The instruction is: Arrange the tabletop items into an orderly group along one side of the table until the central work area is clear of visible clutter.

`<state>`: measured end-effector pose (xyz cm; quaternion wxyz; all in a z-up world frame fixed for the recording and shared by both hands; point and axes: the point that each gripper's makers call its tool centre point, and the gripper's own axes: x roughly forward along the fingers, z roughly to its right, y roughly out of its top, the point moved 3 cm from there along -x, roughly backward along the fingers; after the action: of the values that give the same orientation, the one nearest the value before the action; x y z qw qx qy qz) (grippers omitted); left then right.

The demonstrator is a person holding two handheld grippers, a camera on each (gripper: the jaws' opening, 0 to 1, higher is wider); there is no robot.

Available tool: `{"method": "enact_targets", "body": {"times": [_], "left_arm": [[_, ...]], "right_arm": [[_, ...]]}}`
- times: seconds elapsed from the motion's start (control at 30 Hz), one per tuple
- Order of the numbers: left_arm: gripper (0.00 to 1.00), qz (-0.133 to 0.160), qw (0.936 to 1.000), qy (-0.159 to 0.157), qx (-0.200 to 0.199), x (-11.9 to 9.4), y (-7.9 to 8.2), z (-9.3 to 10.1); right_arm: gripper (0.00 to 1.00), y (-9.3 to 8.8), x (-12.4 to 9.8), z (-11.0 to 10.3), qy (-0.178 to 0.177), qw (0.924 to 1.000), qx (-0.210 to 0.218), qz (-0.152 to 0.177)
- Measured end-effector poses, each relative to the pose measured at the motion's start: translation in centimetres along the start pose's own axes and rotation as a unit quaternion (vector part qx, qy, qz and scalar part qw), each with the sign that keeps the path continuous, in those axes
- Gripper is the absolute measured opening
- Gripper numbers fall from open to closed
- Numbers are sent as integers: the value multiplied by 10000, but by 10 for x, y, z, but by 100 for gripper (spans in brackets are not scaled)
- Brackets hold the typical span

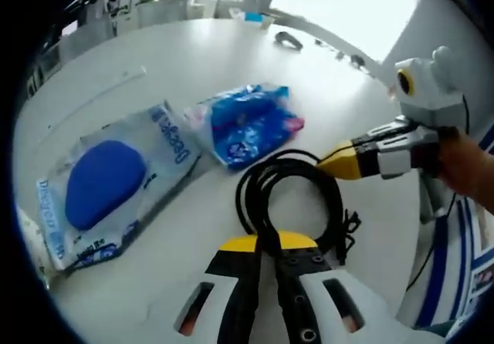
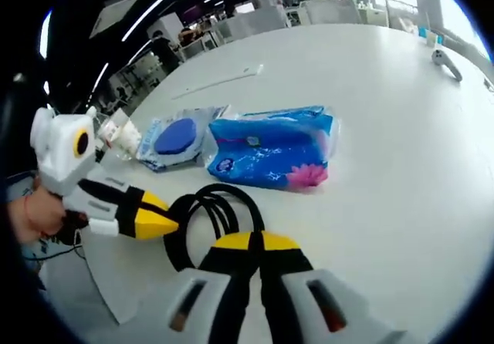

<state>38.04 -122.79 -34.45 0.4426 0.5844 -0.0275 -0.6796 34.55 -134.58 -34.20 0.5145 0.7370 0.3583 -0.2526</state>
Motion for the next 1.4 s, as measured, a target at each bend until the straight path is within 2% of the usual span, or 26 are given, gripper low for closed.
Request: {"method": "enact_targets", "body": {"times": [0.53,0.7,0.9,1.07,1.3,1.4], "left_arm": [[5,172,9992,-61,358,0,0,1],[7,242,9990,-70,368,-3,-1,0],[14,336,9984,-67,460,-8,-4,-3],[24,476,9961,-242,704,-15,-7,1],[34,628,9934,-311,905,-28,-14,-3],[43,779,9919,-317,951,-35,-15,-6]], "right_arm": [[2,0,0,1,63,9996,44,272],[10,-2,-1,3,-32,9997,-28,259],[13,-3,-7,4,-73,9988,-107,463],[25,3,-12,-3,97,9969,-257,744],[35,5,-17,-9,136,9952,-409,880],[43,5,-19,-11,96,9943,-545,911]]}}
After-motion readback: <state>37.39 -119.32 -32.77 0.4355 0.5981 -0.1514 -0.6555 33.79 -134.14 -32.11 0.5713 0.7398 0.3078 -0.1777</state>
